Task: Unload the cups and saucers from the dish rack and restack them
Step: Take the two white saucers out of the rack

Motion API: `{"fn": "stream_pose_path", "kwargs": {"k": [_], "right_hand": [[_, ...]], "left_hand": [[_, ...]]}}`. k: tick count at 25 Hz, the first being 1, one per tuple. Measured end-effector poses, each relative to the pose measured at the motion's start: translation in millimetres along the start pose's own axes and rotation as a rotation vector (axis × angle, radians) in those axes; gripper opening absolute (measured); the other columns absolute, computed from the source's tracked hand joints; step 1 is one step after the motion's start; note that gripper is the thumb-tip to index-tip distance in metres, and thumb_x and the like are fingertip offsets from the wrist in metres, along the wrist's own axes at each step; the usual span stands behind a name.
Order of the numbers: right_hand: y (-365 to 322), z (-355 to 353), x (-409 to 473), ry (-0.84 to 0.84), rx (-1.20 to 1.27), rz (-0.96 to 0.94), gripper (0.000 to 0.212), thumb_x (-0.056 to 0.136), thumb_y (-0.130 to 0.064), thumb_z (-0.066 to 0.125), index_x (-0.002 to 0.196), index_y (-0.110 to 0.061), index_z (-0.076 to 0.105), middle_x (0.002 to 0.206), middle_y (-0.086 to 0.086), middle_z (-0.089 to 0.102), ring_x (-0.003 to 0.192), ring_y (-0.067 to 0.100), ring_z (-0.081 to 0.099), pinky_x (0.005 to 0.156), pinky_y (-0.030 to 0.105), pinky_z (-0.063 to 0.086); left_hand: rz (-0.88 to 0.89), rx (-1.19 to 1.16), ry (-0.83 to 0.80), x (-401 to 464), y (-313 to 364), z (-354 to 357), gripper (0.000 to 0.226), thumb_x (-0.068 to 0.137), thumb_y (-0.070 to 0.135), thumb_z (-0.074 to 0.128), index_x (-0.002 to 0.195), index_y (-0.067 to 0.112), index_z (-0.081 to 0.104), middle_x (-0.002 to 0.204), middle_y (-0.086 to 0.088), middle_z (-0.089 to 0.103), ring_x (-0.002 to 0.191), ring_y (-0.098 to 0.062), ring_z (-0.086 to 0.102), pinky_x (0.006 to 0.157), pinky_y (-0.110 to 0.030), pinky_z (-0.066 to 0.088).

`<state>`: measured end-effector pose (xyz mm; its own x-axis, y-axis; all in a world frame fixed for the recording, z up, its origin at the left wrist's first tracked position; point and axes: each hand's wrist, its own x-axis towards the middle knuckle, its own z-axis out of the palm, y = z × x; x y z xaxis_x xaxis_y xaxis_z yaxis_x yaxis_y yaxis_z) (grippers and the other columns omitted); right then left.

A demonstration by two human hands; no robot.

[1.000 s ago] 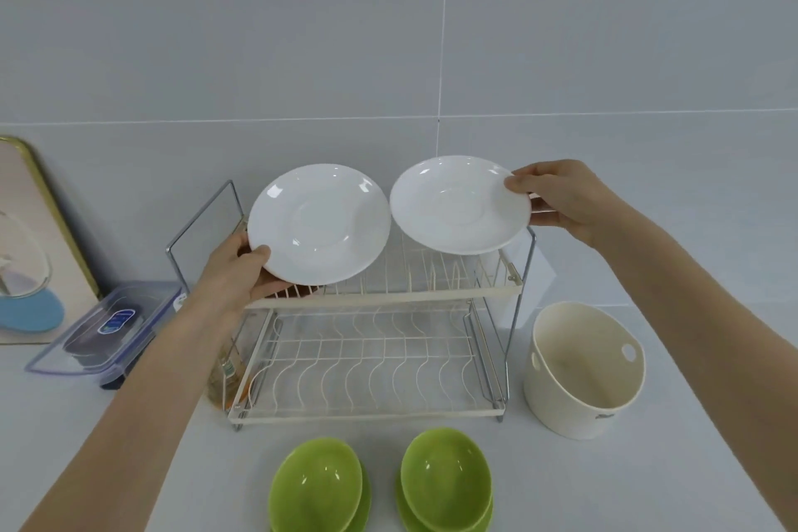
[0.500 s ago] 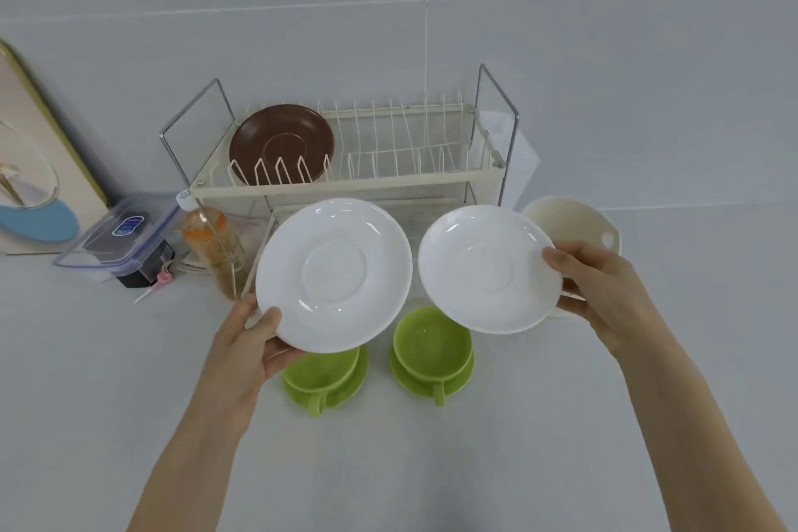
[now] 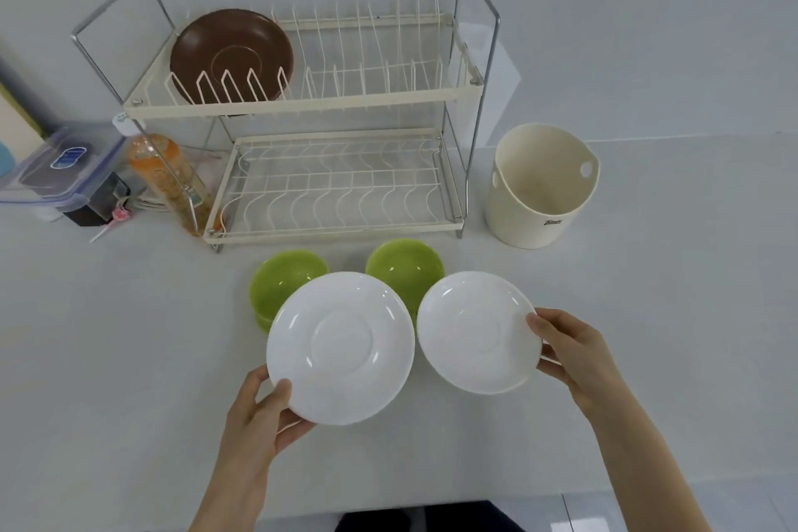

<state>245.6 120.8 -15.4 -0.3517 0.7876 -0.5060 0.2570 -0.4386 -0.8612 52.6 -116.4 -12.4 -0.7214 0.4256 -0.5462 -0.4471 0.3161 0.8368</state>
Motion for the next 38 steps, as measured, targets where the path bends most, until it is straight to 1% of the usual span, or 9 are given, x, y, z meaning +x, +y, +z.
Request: {"fn": "stream_pose_path", "kwargs": {"k": [6,15,18,20,24,28,30,33,38], "right_hand": [[27.7,-3.7,6.6,0.035,-0.018,0.107,0.012,0.090,-0.008,0.052,0.098,-0.006,0.060,0.080,0.003,0.057,0.085,0.028,0.055,0.061,0.027,0.048],[43.6,3.5,15.3,0.063,-0.067,0.157,0.010,0.089,-0.006,0.052,0.096,-0.006,0.059,0.083,0.005,0.058,0.091,0.030,0.057,0.060,0.027,0.050],[46.0,1.7,15.9,0.082,-0.094,0.150,0.013,0.088,-0.007,0.054,0.099,-0.006,0.061,0.089,0.009,0.061,0.090,0.029,0.059,0.060,0.027,0.051],[46.3,2.0,16.4,0.096,-0.175,0.123,0.017,0.087,-0.007,0.055,0.102,-0.006,0.063,0.093,0.011,0.064,0.089,0.028,0.061,0.066,0.031,0.054],[47.7,6.1,16.7,0.093,-0.427,0.043,0.027,0.088,-0.011,0.052,0.112,-0.008,0.064,0.100,0.008,0.065,0.092,0.027,0.061,0.085,0.039,0.055],[49.5,8.7,13.8,0.133,-0.583,-0.034,0.030,0.090,-0.014,0.046,0.115,-0.011,0.062,0.112,0.010,0.067,0.101,0.028,0.061,0.086,0.035,0.050],[48.3,10.4,12.5,0.152,-0.678,-0.072,0.032,0.091,-0.017,0.045,0.120,-0.013,0.059,0.121,0.009,0.063,0.108,0.026,0.059,0.083,0.028,0.043],[39.0,13.4,11.1,0.142,-0.710,-0.146,0.034,0.093,-0.018,0.046,0.126,-0.015,0.055,0.131,0.008,0.057,0.115,0.022,0.056,0.089,0.028,0.041],[-1.8,30.5,3.1,-0.012,-0.792,-0.335,0.043,0.092,-0.023,0.050,0.135,-0.022,0.045,0.141,-0.001,0.048,0.130,0.019,0.044,0.103,0.025,0.032]], "left_hand": [[-0.132,0.013,0.012,-7.2,-31.6,-3.2,0.022,0.092,0.009,0.044,0.113,0.013,0.051,0.106,-0.018,0.061,0.084,-0.027,0.063,0.085,-0.039,0.046],[-0.164,0.057,0.030,3.6,-41.5,5.6,0.023,0.093,0.009,0.043,0.116,0.010,0.049,0.105,-0.018,0.061,0.084,-0.026,0.064,0.083,-0.039,0.047],[-0.156,0.111,0.064,10.1,-39.6,8.3,0.025,0.093,0.007,0.042,0.116,0.011,0.049,0.106,-0.017,0.060,0.086,-0.030,0.062,0.078,-0.037,0.050],[-0.126,0.191,0.122,17.5,-39.9,10.9,0.029,0.092,0.007,0.042,0.120,0.010,0.051,0.109,-0.017,0.058,0.094,-0.033,0.060,0.073,-0.037,0.051],[-0.042,0.373,0.142,24.3,-38.3,14.4,0.038,0.091,0.011,0.043,0.129,0.014,0.048,0.107,-0.014,0.056,0.103,-0.035,0.058,0.077,-0.035,0.051],[0.012,0.484,0.148,24.3,-32.9,14.4,0.037,0.091,0.011,0.042,0.128,0.011,0.050,0.105,-0.011,0.055,0.094,-0.030,0.057,0.082,-0.036,0.050],[0.040,0.626,0.147,26.9,-32.0,12.3,0.038,0.092,0.013,0.041,0.128,0.009,0.049,0.116,-0.014,0.057,0.101,-0.031,0.057,0.089,-0.038,0.046],[0.094,0.834,0.136,27.3,-26.4,10.7,0.041,0.092,0.018,0.042,0.132,0.011,0.045,0.129,-0.015,0.053,0.113,-0.030,0.053,0.094,-0.039,0.041],[0.260,0.896,0.198,20.8,13.2,11.2,0.037,0.089,0.026,0.048,0.126,0.020,0.055,0.128,-0.004,0.061,0.120,-0.025,0.054,0.095,-0.037,0.041]]}}
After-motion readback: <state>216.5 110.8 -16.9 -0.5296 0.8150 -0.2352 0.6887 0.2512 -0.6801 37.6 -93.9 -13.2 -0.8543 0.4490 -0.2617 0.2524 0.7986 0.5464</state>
